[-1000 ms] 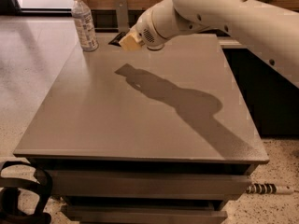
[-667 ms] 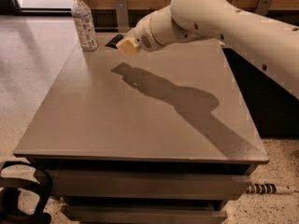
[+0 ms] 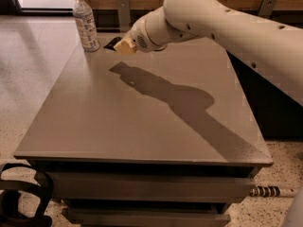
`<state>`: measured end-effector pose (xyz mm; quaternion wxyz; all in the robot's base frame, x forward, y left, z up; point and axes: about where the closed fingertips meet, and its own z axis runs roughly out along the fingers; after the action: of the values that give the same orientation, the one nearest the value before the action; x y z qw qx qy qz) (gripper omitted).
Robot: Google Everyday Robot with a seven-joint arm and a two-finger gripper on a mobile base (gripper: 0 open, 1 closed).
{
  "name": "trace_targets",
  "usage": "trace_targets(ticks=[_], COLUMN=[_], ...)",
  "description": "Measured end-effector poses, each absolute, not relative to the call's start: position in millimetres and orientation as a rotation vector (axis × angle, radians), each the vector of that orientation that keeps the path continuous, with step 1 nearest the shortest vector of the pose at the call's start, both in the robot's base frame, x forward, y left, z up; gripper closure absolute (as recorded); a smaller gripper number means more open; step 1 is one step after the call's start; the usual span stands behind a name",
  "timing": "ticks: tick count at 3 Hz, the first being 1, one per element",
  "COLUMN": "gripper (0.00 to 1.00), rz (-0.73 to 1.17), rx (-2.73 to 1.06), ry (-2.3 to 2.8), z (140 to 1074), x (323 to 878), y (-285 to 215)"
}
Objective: Move rxbar chocolate near blue plastic bottle
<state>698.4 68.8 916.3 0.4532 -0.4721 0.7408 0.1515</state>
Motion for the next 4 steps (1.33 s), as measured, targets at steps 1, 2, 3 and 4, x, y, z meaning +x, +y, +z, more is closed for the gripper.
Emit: trace_targets(ticks=[1, 2, 3, 4], gripper=[1.00, 1.00, 1.00, 0.83], rz=[0.425, 0.449, 0.513, 0.520], rx=[-1.145, -1.112, -1.070, -1.073], ry=[1.858, 1.875, 1.861, 1.866], z=[887, 861, 840, 834], x=[740, 766, 787, 788], y=[83, 89, 95, 98])
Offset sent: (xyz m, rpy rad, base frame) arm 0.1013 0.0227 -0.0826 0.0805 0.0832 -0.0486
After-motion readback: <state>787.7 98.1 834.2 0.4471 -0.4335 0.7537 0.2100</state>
